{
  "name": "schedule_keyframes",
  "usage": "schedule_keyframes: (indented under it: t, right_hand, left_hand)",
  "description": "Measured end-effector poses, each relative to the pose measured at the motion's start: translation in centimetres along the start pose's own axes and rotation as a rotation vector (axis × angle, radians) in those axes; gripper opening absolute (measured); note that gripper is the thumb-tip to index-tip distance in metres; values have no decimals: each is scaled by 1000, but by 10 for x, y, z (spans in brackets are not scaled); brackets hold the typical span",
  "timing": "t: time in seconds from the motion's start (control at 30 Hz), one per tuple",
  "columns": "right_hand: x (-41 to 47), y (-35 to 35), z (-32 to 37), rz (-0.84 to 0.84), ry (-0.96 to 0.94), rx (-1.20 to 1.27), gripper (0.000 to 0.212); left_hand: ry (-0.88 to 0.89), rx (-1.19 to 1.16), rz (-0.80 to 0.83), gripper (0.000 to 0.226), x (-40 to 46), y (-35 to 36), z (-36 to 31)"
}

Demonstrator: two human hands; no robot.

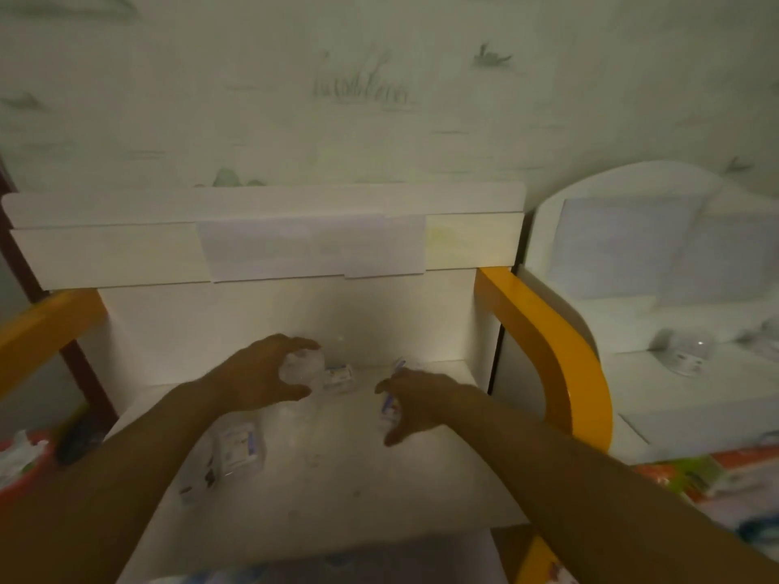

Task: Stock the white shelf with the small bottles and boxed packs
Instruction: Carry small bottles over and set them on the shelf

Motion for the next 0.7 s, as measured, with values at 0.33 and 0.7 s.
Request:
schedule_keyframes:
  t: [0.33,0.7]
  right_hand:
    - [-77,-160,-45,-343,68,-77,87]
    - [-179,-194,-184,-414,178,12,82]
  left_hand:
    - [202,70,-332,67,59,-91,-133]
    - [297,-220,-375,72,111,-87,-286]
Point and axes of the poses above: each hand's wrist, its own x-axis towards the middle knuckle, its own y-axis out of the palm, z = x × y, the point moved 6 cm from there along x, towards the middle knuckle, and after that the axes turned 6 degrees about x, right-handed, at the moved point
